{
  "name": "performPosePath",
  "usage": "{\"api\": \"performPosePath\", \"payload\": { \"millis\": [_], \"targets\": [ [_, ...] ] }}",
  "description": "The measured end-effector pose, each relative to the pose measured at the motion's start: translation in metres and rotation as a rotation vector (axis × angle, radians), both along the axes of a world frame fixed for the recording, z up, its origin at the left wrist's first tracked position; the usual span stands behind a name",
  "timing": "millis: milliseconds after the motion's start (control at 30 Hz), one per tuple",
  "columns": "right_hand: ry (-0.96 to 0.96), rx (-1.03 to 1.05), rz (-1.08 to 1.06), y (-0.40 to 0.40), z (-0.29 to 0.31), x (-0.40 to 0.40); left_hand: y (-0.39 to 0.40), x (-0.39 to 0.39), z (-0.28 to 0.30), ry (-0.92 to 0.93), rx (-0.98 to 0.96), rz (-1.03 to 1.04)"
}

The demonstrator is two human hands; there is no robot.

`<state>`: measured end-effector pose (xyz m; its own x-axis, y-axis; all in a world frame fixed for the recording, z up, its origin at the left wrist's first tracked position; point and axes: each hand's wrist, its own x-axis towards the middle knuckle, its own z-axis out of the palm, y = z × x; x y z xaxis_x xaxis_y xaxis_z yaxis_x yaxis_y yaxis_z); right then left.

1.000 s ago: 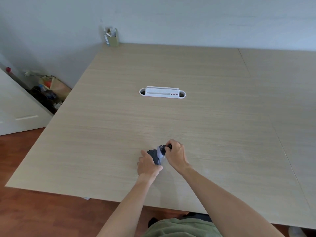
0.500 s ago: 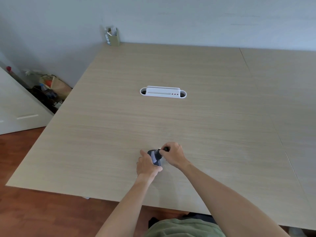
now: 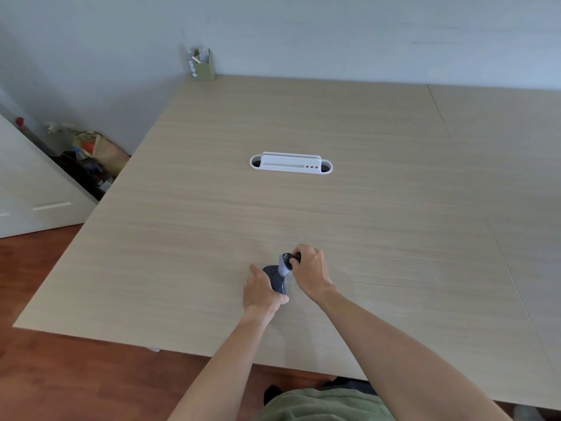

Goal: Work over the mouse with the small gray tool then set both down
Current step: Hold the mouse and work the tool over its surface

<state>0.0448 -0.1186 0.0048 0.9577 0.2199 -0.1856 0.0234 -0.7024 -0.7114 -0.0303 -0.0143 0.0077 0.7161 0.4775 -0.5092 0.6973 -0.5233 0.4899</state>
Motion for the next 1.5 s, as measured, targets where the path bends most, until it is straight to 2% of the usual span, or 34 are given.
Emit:
{"api": "performPosePath", "payload": {
  "millis": [100, 200, 333, 400, 500, 567, 733, 833, 900, 1067, 1200, 1267, 1400, 1500],
  "targets": [
    [0.022, 0.088, -0.005, 0.003, 0.005, 0.0, 0.0, -0.001, -0.001, -0.008, -0.01, 0.009],
    [0.123, 0.092, 0.119, 0.002, 0.006, -0.001, 0.0, -0.002, 0.0, -0.024, -0.019, 0.023],
    [0.002, 0.002, 0.034, -0.004, 0.003, -0.005, 0.0, -0.003, 0.001, -0.036, -0.016, 0.017],
    [-0.026, 0.026, 0.021, -0.002, 0.004, -0.005, -0.001, -0.006, 0.001, -0.048, -0.015, 0.019],
    [0.164, 0.133, 0.094, 0.003, 0.008, -0.002, -0.003, -0.009, 0.0, -0.084, -0.02, 0.018],
    [0.232, 0.101, 0.136, 0.004, 0.006, -0.002, -0.004, -0.01, 0.0, -0.096, -0.02, 0.012],
    [0.004, 0.011, 0.011, 0.005, 0.001, 0.001, -0.005, -0.01, 0.002, -0.071, -0.002, 0.026],
    [0.083, 0.105, 0.105, 0.008, 0.006, 0.003, -0.005, -0.01, 0.001, -0.074, -0.007, 0.027],
    [0.127, 0.076, 0.17, 0.006, 0.006, 0.003, -0.005, -0.01, 0.001, -0.075, -0.012, 0.026],
    [-0.009, -0.089, -0.004, -0.005, -0.001, 0.001, -0.005, -0.011, 0.001, -0.069, 0.011, 0.033],
    [0.077, 0.091, 0.053, -0.003, 0.002, 0.003, -0.005, -0.011, 0.0, -0.066, 0.012, 0.022],
    [0.13, 0.076, 0.109, -0.004, 0.001, 0.004, -0.005, -0.01, 0.0, -0.065, 0.01, 0.019],
    [-0.02, -0.033, 0.008, -0.005, 0.0, 0.005, -0.005, -0.009, 0.001, -0.046, 0.021, 0.012],
    [-0.026, 0.112, 0.026, 0.003, 0.006, 0.005, -0.005, -0.008, 0.0, -0.049, 0.025, 0.011]
  ]
}}
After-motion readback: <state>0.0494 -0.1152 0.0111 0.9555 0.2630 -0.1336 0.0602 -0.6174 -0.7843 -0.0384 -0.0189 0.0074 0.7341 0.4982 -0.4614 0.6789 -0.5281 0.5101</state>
